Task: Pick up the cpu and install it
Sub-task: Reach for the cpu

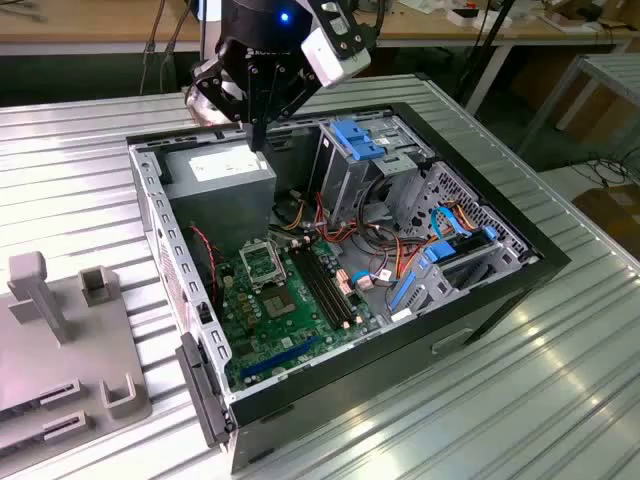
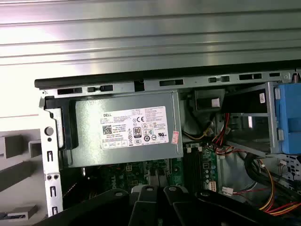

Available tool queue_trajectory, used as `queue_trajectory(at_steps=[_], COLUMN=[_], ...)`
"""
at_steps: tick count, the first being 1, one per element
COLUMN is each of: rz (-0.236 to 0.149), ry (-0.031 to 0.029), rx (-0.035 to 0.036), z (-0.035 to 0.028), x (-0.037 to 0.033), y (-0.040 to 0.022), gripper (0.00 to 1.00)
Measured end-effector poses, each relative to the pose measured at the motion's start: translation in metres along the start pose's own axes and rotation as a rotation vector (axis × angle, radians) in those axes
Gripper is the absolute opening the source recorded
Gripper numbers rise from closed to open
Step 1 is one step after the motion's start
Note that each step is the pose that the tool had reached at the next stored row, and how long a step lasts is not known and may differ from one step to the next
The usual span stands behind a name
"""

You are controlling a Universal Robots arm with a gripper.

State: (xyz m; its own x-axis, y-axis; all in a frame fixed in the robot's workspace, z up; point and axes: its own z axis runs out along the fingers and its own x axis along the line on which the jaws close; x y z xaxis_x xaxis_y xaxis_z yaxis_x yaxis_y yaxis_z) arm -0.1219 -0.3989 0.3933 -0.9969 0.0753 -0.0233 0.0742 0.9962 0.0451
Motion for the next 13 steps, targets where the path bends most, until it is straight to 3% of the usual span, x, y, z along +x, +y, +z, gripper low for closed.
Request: queue_trajectory(at_steps=[13], rz=[0.0], ry=[0.0], rx=[0.0], z=[-0.0001], x=[0.0059], y=[-0.0004], gripper=[0.11])
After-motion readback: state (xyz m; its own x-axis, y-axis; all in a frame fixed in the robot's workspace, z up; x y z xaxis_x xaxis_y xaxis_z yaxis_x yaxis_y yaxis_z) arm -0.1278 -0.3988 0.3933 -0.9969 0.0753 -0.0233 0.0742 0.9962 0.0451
